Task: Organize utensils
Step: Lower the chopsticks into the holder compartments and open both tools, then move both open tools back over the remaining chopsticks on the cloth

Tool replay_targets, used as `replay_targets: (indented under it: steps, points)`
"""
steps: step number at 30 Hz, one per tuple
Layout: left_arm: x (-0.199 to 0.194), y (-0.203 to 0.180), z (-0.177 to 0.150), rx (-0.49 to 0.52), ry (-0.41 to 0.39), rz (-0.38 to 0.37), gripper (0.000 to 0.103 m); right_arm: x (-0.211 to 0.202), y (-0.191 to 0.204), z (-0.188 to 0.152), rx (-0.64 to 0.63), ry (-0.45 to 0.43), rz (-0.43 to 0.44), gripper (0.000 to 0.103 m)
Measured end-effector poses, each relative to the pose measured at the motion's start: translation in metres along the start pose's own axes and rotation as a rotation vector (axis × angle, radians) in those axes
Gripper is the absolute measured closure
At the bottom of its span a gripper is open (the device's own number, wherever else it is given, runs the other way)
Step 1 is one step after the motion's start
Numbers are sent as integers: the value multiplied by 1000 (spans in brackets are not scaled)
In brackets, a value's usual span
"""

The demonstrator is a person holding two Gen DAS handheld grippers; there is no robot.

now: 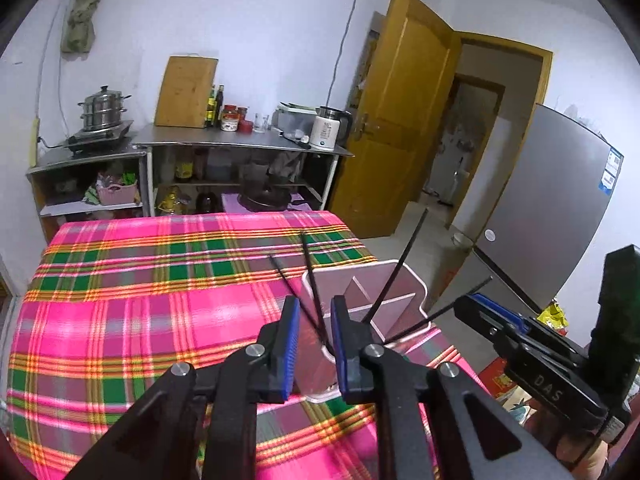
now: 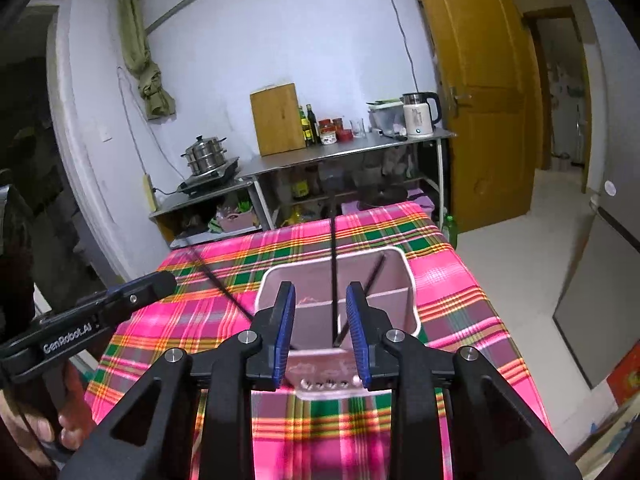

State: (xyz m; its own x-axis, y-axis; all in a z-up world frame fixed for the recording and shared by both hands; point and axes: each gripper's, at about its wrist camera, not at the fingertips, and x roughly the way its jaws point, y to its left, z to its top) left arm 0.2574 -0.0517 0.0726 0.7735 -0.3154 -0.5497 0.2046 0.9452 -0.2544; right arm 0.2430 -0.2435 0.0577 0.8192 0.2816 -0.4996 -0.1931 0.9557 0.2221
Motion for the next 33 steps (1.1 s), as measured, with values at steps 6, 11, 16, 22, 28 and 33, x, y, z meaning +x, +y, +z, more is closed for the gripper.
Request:
replay_targets:
  steps: [6, 11, 16, 22, 28, 33]
  points:
    - [-32, 7, -30, -7, -12, 55, 88, -27, 22, -31, -46, -13, 21, 76]
    - [-59, 12, -59, -16, -13, 87, 88, -45, 41, -59, -82, -10, 30, 76]
    - [-81, 15, -88, -19, -4, 122, 88, -63, 58, -87, -101, 10, 62, 76]
    - [-99, 26, -123, -24, 26, 147, 88, -74, 81, -114, -150, 43, 101, 75]
    - [-117, 39, -153, -41, 42, 174, 88, -84, 90, -137, -164, 58, 109, 75]
    - [-130, 43, -175, -39, 47, 186, 88, -80, 91, -157, -150, 105, 111, 75]
